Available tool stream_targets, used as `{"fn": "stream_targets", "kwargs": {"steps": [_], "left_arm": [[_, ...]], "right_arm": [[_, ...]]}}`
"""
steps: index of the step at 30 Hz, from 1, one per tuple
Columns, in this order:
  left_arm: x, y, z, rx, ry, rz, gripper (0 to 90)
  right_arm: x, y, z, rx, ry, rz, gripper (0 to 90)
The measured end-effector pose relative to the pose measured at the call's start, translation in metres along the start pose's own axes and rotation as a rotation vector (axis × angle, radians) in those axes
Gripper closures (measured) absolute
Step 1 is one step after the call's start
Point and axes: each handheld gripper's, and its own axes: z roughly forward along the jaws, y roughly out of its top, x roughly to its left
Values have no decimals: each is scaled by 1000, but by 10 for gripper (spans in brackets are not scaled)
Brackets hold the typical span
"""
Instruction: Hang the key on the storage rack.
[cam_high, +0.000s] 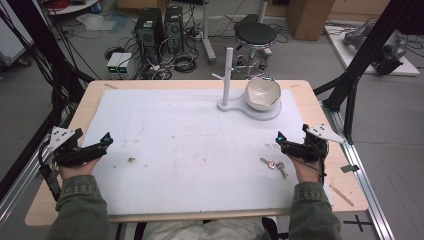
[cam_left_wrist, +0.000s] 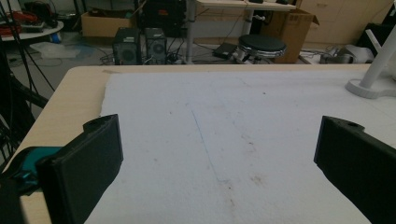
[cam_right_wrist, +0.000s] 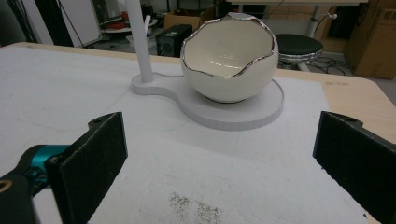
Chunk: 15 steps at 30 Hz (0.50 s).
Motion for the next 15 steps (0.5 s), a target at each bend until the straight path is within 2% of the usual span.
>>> {"fn": "stream_targets", "kwargs": {"steps": [11, 15], "left_arm": [[0, 0, 2, 0, -5, -2, 17], [0, 0, 2, 1, -6, -2, 17]], "right_arm": [[-1, 1, -2, -3, 5, 3, 19], [0, 1, -1, 7, 22, 6, 19]]}}
